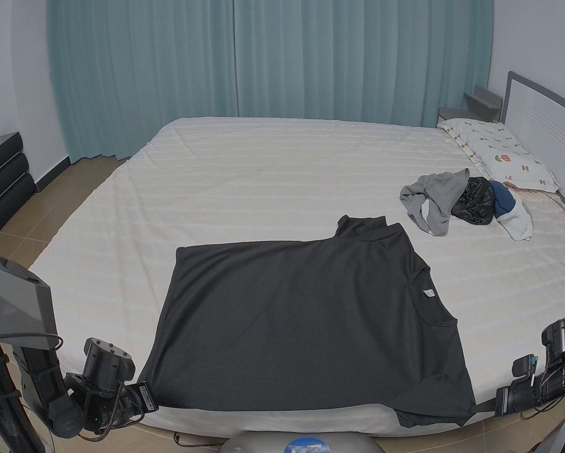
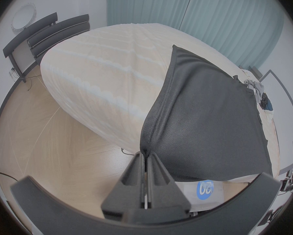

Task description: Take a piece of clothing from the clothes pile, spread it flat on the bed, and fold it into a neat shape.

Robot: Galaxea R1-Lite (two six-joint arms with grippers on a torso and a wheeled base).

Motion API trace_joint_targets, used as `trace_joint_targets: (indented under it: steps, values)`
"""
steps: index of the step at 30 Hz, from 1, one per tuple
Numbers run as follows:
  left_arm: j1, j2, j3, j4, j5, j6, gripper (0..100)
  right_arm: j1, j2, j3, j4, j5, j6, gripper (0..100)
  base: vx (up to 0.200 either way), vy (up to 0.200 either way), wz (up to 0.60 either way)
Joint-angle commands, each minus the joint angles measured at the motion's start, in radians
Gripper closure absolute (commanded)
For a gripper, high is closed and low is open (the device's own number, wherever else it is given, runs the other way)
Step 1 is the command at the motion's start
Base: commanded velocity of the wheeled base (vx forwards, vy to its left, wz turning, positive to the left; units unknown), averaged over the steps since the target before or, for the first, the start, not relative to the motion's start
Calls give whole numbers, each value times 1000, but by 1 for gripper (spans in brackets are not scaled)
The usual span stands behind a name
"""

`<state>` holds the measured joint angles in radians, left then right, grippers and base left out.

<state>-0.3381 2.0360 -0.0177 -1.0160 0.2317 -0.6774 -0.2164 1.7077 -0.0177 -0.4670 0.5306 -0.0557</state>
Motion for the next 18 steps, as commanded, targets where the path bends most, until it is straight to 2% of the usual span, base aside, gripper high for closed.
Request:
trace_joint_targets:
  steps: [1, 7, 12, 18]
  values:
    - [-18, -11, 18, 23, 1, -1, 100, 11, -65, 18, 31, -9, -4, 100, 0, 0, 0]
    - [-19, -28, 18, 46, 1, 10, 100, 46, -114, 16, 107, -11, -4, 100, 0, 0, 0]
    - [-19, -88, 18, 134, 0, 42, 100, 52, -137, 16, 134, -37, -4, 100, 0, 0, 0]
    - [-24, -109, 18, 178, 0, 55, 100, 66, -172, 4, 215, -38, -4, 100, 0, 0, 0]
